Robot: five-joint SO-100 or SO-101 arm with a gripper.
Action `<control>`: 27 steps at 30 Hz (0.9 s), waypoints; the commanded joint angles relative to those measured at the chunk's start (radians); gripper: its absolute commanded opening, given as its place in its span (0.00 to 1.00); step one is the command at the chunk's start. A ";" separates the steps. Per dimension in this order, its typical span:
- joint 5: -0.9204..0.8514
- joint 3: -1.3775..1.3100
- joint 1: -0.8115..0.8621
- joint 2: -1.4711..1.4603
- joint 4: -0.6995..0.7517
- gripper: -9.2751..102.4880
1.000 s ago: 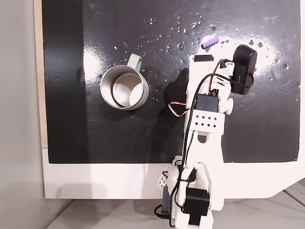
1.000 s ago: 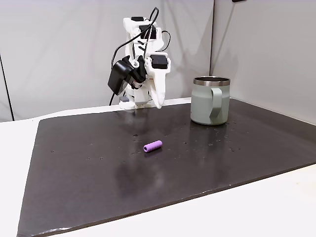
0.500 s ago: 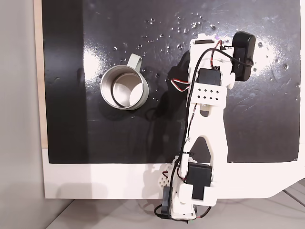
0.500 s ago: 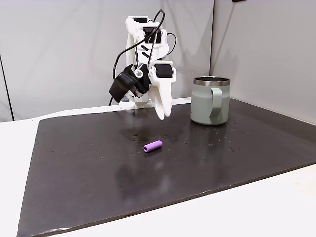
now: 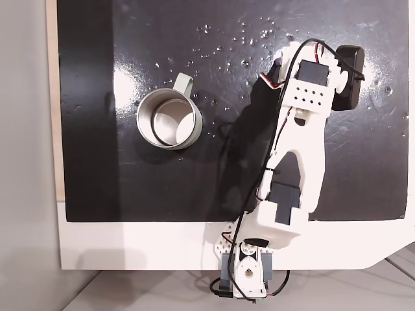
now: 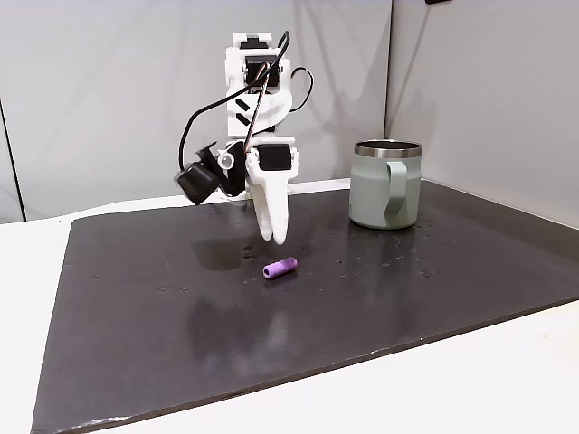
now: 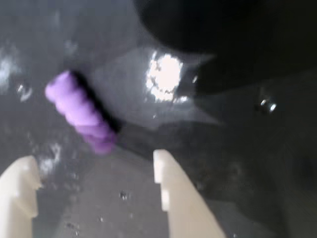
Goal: Grasp a pengrip and put it in the cup.
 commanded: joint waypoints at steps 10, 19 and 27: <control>0.008 -0.864 -0.009 -0.463 0.416 0.29; -0.025 -1.514 -0.023 -0.856 0.658 0.29; -0.020 -1.514 -0.029 -0.908 0.658 0.16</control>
